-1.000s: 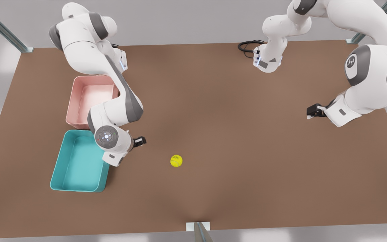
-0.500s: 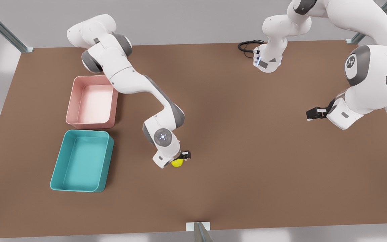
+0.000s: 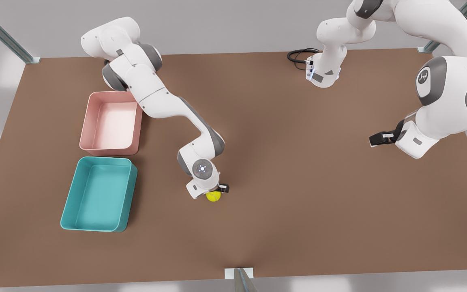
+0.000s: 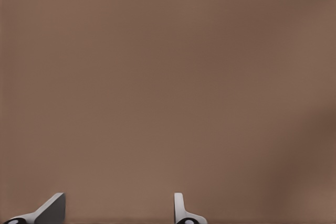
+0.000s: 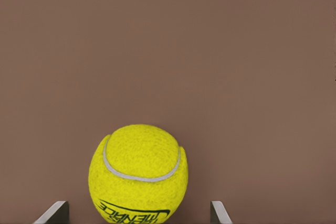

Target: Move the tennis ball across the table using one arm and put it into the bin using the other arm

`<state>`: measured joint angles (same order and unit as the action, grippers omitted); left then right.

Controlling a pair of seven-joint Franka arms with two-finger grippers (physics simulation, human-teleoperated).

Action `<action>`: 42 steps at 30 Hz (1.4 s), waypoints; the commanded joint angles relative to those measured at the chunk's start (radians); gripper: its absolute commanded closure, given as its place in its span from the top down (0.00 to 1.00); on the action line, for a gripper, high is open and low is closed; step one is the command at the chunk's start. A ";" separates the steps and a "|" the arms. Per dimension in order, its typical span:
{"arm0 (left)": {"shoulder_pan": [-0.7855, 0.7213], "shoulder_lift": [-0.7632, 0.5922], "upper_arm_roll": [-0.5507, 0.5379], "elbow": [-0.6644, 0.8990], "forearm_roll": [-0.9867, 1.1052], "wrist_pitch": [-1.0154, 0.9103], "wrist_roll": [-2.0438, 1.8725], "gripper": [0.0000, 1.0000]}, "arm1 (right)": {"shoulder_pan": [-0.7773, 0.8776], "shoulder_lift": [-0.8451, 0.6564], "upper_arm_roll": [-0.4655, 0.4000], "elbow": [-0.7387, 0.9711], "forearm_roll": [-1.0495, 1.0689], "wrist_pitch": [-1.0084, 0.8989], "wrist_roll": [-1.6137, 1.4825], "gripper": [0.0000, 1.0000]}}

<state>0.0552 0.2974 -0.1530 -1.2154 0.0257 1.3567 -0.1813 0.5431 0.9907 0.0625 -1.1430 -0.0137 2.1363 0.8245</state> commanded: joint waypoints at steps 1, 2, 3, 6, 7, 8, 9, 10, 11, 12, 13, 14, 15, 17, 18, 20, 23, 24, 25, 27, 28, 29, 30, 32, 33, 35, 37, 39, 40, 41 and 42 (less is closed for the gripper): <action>0.000 -0.001 0.000 0.000 0.000 -0.002 -0.063 1.00 | 0.000 0.006 -0.001 0.002 -0.002 0.020 0.162 1.00; 0.000 -0.001 0.000 0.000 -0.001 -0.002 -0.064 1.00 | 0.000 0.013 -0.003 0.002 -0.002 0.028 0.160 1.00; 0.000 -0.001 0.000 0.000 -0.001 -0.002 -0.064 1.00 | 0.000 0.019 -0.003 0.003 -0.002 0.036 0.160 1.00; 0.000 -0.001 0.000 -0.001 -0.001 -0.002 -0.064 1.00 | 0.000 0.040 -0.004 0.025 -0.003 0.051 0.162 1.00; 0.000 0.000 0.000 -0.001 -0.001 -0.002 -0.064 1.00 | 0.000 0.051 -0.009 0.040 -0.002 0.056 0.162 1.00; -0.001 0.000 0.000 -0.001 -0.001 -0.002 -0.064 1.00 | 0.001 0.057 -0.012 0.051 -0.002 0.062 0.162 1.00; -0.001 0.000 0.000 -0.001 -0.001 -0.002 -0.064 1.00 | 0.001 0.063 -0.015 0.054 -0.002 0.066 0.162 1.00; -0.001 0.000 0.000 -0.001 -0.001 -0.002 -0.063 1.00 | 0.000 0.065 -0.016 0.054 -0.002 0.068 0.160 1.00; 0.000 0.000 0.000 -0.001 -0.001 -0.002 -0.063 1.00 | 0.000 0.068 -0.026 0.054 -0.002 0.070 0.159 1.00; 0.000 0.000 0.000 -0.001 -0.001 -0.002 -0.063 1.00 | 0.000 0.068 -0.026 0.052 -0.002 0.071 0.159 1.00; 0.000 0.000 0.000 -0.001 -0.001 -0.004 -0.064 1.00 | 0.000 0.069 -0.026 0.051 -0.002 0.076 0.159 1.00; 0.000 -0.001 0.000 -0.001 -0.001 -0.004 -0.063 1.00 | 0.000 0.069 -0.026 0.051 -0.002 0.076 0.159 1.00; 0.000 -0.001 0.000 -0.001 -0.001 -0.004 -0.063 1.00 | 0.000 0.074 -0.027 0.051 -0.002 0.076 0.159 1.00; 0.000 -0.001 0.000 -0.001 -0.001 -0.004 -0.064 1.00 | 0.001 0.075 -0.026 0.051 -0.002 0.076 0.159 1.00; 0.000 -0.001 0.000 -0.001 -0.001 -0.004 -0.063 1.00 | 0.001 0.077 -0.026 0.051 -0.002 0.076 0.159 0.98; 0.000 0.000 0.000 -0.001 -0.001 -0.004 -0.063 1.00 | 0.005 0.083 -0.024 0.051 -0.002 0.083 0.160 0.77; 0.000 0.000 0.000 -0.001 -0.001 -0.004 -0.063 1.00 | 0.003 0.083 -0.023 0.051 0.000 0.083 0.160 0.73; -0.001 0.000 0.000 -0.001 -0.001 -0.004 -0.063 1.00 | 0.000 0.078 -0.023 0.051 0.001 0.083 0.162 0.73; -0.001 0.000 0.000 -0.001 -0.001 -0.004 -0.063 1.00 | -0.008 0.066 -0.023 0.049 0.012 0.082 0.150 0.73; -0.001 0.000 0.000 -0.001 -0.001 -0.004 -0.063 1.00 | -0.040 0.002 -0.010 0.013 0.015 0.021 0.130 0.73; -0.001 0.000 0.000 -0.001 -0.001 -0.004 -0.064 1.00 | -0.063 -0.055 -0.010 -0.067 0.015 0.016 0.081 0.73; -0.001 0.000 0.000 -0.001 -0.001 -0.004 -0.064 1.00 | -0.098 -0.138 -0.012 -0.174 0.015 -0.025 -0.031 0.74; -0.001 0.000 0.000 -0.001 -0.001 -0.005 -0.064 1.00 | -0.166 -0.217 -0.012 -0.276 0.012 -0.078 -0.160 0.74; -0.001 0.000 0.000 -0.001 -0.001 -0.011 -0.064 1.00 | -0.265 -0.310 -0.023 -0.389 -0.012 -0.130 -0.389 0.73; -0.001 0.000 0.000 -0.001 -0.001 -0.013 -0.064 1.00 | -0.305 -0.345 -0.023 -0.423 -0.029 -0.138 -0.459 0.74; -0.001 0.000 0.000 -0.001 -0.001 -0.013 -0.064 1.00 | -0.385 -0.412 -0.023 -0.475 -0.034 -0.153 -0.573 0.73; -0.003 0.000 0.000 -0.001 -0.001 -0.013 -0.064 1.00 | -0.428 -0.461 -0.023 -0.477 -0.034 -0.193 -0.625 0.73; -0.003 0.000 0.000 -0.001 -0.001 -0.013 -0.064 1.00 | -0.511 -0.468 -0.023 -0.478 -0.032 -0.216 -0.743 0.74; -0.003 0.000 0.000 -0.001 -0.001 -0.013 -0.064 1.00 | -0.543 -0.463 -0.026 -0.489 -0.034 -0.216 -0.774 0.74; -0.003 0.000 0.000 -0.001 -0.001 -0.013 -0.064 1.00 | -0.558 -0.455 -0.046 -0.498 -0.034 -0.216 -0.805 0.74; -0.005 0.000 0.000 -0.001 -0.001 -0.013 -0.064 1.00 | -0.566 -0.439 -0.058 -0.501 -0.034 -0.216 -0.814 0.75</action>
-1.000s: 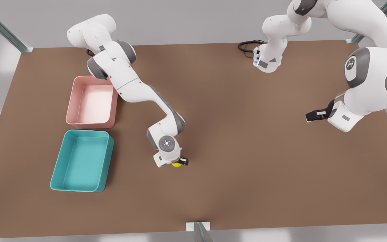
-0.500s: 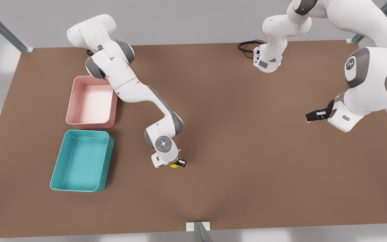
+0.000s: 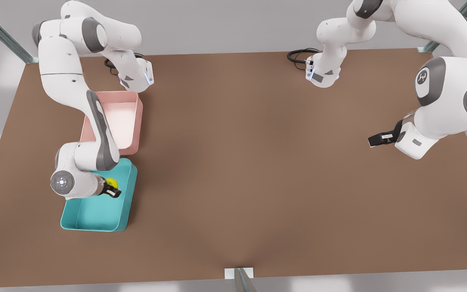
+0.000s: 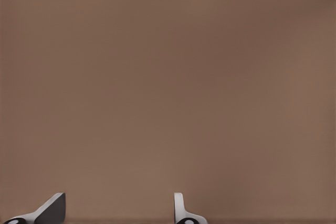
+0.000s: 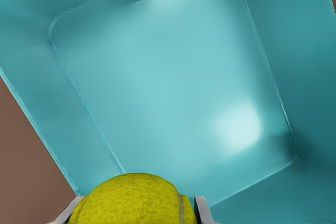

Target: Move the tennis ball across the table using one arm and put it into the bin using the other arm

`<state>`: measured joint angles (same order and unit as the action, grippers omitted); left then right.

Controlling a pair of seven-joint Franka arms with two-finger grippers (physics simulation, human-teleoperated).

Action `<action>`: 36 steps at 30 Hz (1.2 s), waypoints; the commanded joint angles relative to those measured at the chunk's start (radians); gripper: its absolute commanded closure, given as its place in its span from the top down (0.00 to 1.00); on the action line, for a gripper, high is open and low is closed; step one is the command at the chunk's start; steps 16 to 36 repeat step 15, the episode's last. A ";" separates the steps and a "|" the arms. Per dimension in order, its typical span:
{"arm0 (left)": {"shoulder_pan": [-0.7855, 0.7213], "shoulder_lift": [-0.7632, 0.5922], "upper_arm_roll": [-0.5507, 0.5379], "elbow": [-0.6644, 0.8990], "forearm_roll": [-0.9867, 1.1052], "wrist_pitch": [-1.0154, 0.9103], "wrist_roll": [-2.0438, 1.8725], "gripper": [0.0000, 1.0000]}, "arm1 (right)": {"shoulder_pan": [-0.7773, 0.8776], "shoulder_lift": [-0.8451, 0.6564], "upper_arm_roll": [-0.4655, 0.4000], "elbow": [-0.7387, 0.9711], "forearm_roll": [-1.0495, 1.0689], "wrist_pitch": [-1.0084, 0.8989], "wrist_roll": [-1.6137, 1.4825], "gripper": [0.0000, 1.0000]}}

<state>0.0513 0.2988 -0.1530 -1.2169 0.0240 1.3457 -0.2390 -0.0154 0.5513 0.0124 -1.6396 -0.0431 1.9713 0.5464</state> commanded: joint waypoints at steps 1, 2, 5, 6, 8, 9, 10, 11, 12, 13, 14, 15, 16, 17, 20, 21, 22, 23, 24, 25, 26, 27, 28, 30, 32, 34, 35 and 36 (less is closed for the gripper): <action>-0.001 -0.001 0.000 0.000 0.001 -0.002 -0.006 1.00 | -0.017 0.021 -0.009 -0.003 -0.004 -0.049 -0.536 1.00; -0.001 -0.001 0.000 0.000 0.001 -0.002 -0.006 1.00 | -0.023 0.030 -0.009 0.000 -0.004 -0.049 -0.536 1.00; -0.001 -0.001 0.000 0.000 0.001 -0.002 -0.006 1.00 | -0.031 0.042 -0.008 0.053 0.009 -0.086 -0.530 1.00; -0.001 -0.001 0.000 0.000 0.001 -0.005 -0.006 1.00 | -0.017 0.056 -0.006 0.151 0.000 -0.202 -0.525 1.00; 0.001 -0.001 0.000 0.000 0.001 -0.005 -0.006 1.00 | 0.011 0.044 -0.003 0.366 -0.007 -0.463 -0.525 1.00; 0.001 -0.001 0.000 0.000 0.001 -0.005 -0.006 1.00 | 0.020 0.012 -0.009 0.443 -0.023 -0.569 -0.533 1.00; -0.001 -0.001 0.000 0.000 0.001 -0.005 -0.006 1.00 | 0.021 -0.072 0.004 0.425 -0.058 -0.581 -0.530 1.00; -0.001 -0.001 0.000 0.000 0.001 -0.005 -0.006 1.00 | 0.029 -0.209 0.006 0.333 -0.058 -0.586 -0.523 1.00; -0.001 -0.001 0.000 0.000 0.001 -0.005 -0.006 1.00 | 0.034 -0.283 0.006 0.313 -0.050 -0.586 -0.531 1.00; -0.001 -0.001 0.000 -0.001 0.001 -0.005 -0.006 1.00 | 0.032 -0.306 0.006 0.308 -0.044 -0.586 -0.533 1.00; 0.001 -0.001 0.000 -0.007 0.001 -0.005 -0.005 1.00 | 0.028 -0.324 0.006 0.290 -0.037 -0.586 -0.533 1.00; 0.001 -0.001 0.000 -0.007 0.001 -0.005 -0.005 1.00 | 0.028 -0.335 0.008 0.287 -0.031 -0.586 -0.533 1.00; 0.001 -0.001 0.000 -0.007 0.001 -0.005 -0.005 1.00 | 0.028 -0.335 0.008 0.287 -0.031 -0.586 -0.533 1.00; 0.001 -0.001 0.000 -0.007 0.001 -0.005 -0.005 1.00 | 0.028 -0.335 0.008 0.287 -0.031 -0.586 -0.533 1.00; 0.001 -0.001 0.000 -0.007 0.001 -0.005 -0.005 1.00 | 0.028 -0.335 0.008 0.287 -0.031 -0.586 -0.533 1.00; 0.001 -0.001 0.000 -0.007 0.001 -0.005 -0.005 1.00 | 0.028 -0.335 0.008 0.287 -0.031 -0.586 -0.533 1.00; 0.001 -0.001 0.000 -0.007 0.001 -0.005 -0.005 1.00 | 0.028 -0.335 0.008 0.287 -0.031 -0.586 -0.533 1.00; 0.001 -0.001 0.000 -0.007 0.001 -0.005 -0.005 1.00 | 0.028 -0.335 0.008 0.287 -0.031 -0.586 -0.533 1.00; 0.001 -0.001 0.000 -0.007 0.001 -0.005 -0.005 1.00 | 0.028 -0.335 0.008 0.287 -0.031 -0.586 -0.533 1.00; 0.001 -0.001 0.000 -0.007 0.001 -0.005 -0.005 1.00 | 0.028 -0.335 0.008 0.287 -0.031 -0.586 -0.533 1.00; 0.001 -0.001 0.000 -0.007 0.001 -0.005 -0.005 1.00 | 0.028 -0.335 0.008 0.287 -0.031 -0.586 -0.533 1.00; 0.001 -0.001 0.000 -0.007 0.001 -0.005 -0.005 1.00 | 0.028 -0.335 0.008 0.287 -0.031 -0.586 -0.533 1.00; 0.001 -0.001 0.000 -0.007 0.001 -0.005 -0.005 1.00 | 0.028 -0.335 0.008 0.287 -0.031 -0.586 -0.533 1.00; 0.001 -0.001 0.000 -0.007 0.001 -0.005 -0.005 1.00 | 0.028 -0.335 0.008 0.287 -0.031 -0.586 -0.533 1.00; 0.001 -0.001 0.000 -0.007 0.001 -0.005 -0.005 1.00 | 0.028 -0.335 0.008 0.287 -0.031 -0.586 -0.533 1.00; 0.001 -0.001 0.000 -0.007 0.001 -0.005 -0.005 1.00 | 0.028 -0.335 0.008 0.287 -0.031 -0.586 -0.533 1.00; 0.001 -0.001 0.000 -0.007 0.001 -0.005 -0.005 1.00 | 0.028 -0.335 0.008 0.287 -0.031 -0.586 -0.533 1.00; 0.001 -0.001 0.000 -0.007 0.001 -0.005 -0.005 1.00 | 0.028 -0.335 0.008 0.287 -0.031 -0.586 -0.533 1.00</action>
